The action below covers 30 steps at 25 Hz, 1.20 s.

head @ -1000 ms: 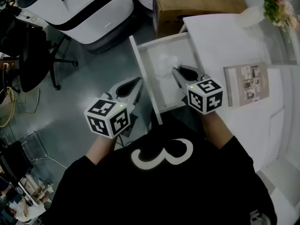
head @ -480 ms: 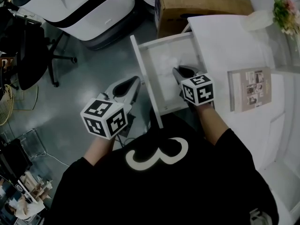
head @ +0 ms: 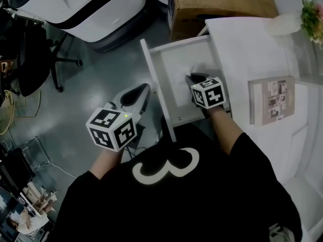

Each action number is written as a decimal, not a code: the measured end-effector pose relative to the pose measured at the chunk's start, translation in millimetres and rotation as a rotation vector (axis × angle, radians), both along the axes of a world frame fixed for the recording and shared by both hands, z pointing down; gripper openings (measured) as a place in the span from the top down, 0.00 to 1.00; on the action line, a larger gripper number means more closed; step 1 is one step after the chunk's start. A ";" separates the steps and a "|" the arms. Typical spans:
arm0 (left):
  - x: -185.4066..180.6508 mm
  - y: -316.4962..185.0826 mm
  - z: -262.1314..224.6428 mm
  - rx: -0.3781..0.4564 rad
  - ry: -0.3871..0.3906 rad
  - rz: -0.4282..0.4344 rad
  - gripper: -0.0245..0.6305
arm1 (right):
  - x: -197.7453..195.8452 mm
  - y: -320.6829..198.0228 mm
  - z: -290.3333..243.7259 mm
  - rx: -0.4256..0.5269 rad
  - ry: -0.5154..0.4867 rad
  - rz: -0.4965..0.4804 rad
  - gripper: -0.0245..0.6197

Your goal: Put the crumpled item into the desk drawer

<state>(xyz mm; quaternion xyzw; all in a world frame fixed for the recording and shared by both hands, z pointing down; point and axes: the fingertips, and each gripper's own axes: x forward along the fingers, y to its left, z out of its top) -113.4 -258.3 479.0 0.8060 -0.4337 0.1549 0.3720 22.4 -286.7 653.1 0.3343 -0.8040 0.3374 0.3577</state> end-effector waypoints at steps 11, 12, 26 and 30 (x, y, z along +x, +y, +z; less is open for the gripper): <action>-2.0 -5.8 11.9 -0.028 -0.005 -0.001 0.95 | 4.5 -1.0 40.4 -0.059 0.051 -0.014 0.89; -2.5 -6.2 12.9 -0.031 -0.006 -0.002 0.95 | 4.5 -1.0 42.3 -0.061 0.053 -0.016 0.89; -7.4 -10.7 24.1 -0.052 -0.011 -0.012 0.95 | 8.4 2.6 63.4 -0.102 0.079 -0.034 0.88; -8.2 -10.7 24.2 -0.054 -0.008 -0.013 0.95 | 8.4 1.7 63.4 -0.109 0.082 -0.035 0.84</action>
